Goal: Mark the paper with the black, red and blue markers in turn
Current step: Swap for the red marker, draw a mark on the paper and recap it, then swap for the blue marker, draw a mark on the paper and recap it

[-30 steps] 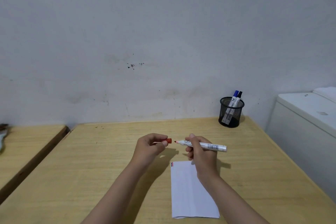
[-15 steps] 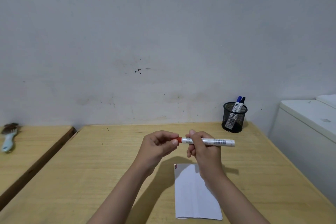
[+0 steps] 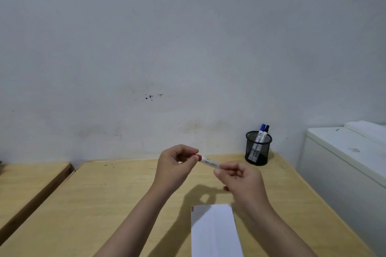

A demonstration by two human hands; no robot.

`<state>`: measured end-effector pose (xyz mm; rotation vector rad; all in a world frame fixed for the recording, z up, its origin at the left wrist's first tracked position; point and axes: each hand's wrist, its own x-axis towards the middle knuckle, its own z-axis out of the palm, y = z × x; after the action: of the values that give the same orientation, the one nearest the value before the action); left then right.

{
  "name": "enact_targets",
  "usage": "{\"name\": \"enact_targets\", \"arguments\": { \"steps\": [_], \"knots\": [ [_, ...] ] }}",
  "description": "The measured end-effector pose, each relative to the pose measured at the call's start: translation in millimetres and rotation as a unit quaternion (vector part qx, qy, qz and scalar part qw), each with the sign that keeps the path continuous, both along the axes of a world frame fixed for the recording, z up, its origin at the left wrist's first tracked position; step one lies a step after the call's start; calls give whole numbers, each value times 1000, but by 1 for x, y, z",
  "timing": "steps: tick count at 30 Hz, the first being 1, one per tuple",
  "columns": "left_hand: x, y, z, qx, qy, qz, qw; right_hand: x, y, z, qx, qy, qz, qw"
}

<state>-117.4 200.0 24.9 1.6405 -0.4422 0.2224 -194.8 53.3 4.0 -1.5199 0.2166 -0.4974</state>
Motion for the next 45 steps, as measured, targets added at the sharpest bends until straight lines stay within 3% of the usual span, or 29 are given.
{"name": "enact_targets", "arguments": {
  "steps": [3, 6, 9, 12, 18, 23, 26, 31, 40, 42, 45],
  "knots": [
    [0, -24, 4, 29, -6, -31, 999, 2, -25, 4, -299, -74, -70, 949],
    [2, -53, 12, 32, -10, -70, 997, 8, -51, 2, -396, -144, -66, 904],
    [8, -81, 18, 5, -10, -98, 995, 16, -76, 2, -417, -181, -105, 884],
    [23, -116, 16, 12, -23, -71, 997, 28, -114, 16, -381, -193, -171, 888],
    [70, -182, -14, 151, -108, -10, 983, 76, -185, 44, -286, -203, -255, 901],
    [96, -213, -32, 208, -133, -15, 969, 124, -215, 25, -258, -116, -253, 925],
    [106, -223, -39, 217, -142, -13, 966, 143, -221, 2, -288, -27, -223, 931],
    [116, -229, -47, 188, -124, 10, 974, 161, -228, -21, -353, 100, -196, 909],
    [118, -230, -51, 151, -113, 22, 982, 182, -227, -2, -522, 117, -252, 807],
    [119, -230, -51, 159, -113, 19, 981, 185, -226, -2, -534, 121, -252, 798],
    [118, -229, -49, 170, -117, 7, 978, 182, -223, -1, -513, 66, -257, 816]
  ]
}}
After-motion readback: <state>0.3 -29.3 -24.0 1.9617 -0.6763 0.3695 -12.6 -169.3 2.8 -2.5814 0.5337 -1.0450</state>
